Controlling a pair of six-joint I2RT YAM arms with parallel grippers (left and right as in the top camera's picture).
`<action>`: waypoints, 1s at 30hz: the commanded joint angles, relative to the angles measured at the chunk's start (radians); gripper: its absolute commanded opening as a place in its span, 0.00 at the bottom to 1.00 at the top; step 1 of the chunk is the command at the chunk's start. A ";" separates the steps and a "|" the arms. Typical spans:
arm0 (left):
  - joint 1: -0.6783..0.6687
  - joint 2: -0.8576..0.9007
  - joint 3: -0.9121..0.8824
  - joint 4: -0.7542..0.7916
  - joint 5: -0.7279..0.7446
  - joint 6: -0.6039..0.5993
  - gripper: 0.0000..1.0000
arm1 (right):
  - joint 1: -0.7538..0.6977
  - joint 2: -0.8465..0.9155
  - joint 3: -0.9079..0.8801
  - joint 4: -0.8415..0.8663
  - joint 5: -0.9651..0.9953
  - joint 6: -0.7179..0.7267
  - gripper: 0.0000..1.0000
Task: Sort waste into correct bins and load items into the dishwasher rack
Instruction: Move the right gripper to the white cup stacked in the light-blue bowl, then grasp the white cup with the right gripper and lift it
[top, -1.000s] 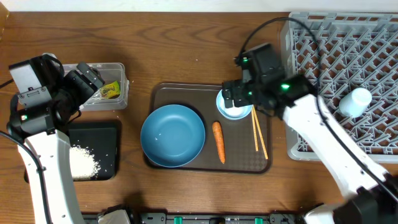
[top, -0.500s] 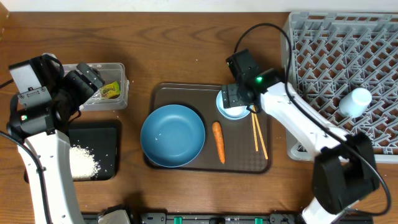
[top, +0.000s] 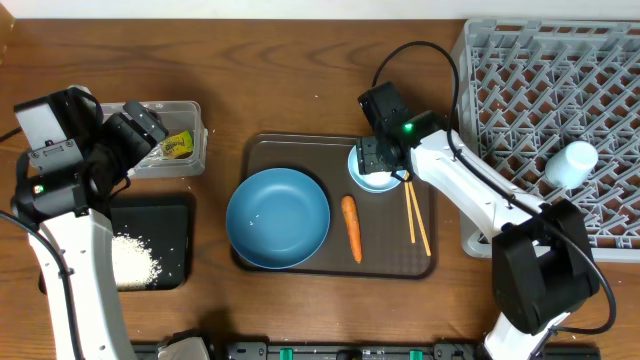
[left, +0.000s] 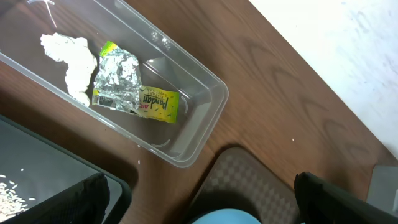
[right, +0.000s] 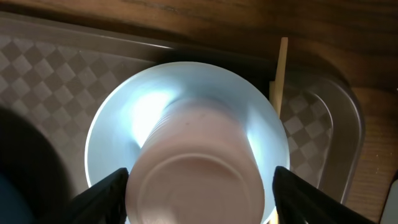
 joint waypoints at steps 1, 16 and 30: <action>0.005 0.005 -0.003 -0.001 0.009 0.010 0.98 | 0.010 0.007 0.009 -0.001 -0.008 0.006 0.71; 0.005 0.005 -0.003 -0.001 0.009 0.010 0.98 | -0.027 -0.061 0.067 -0.055 -0.009 0.025 0.54; 0.005 0.005 -0.003 -0.001 0.009 0.010 0.98 | -0.306 -0.272 0.344 -0.223 -0.005 -0.029 0.57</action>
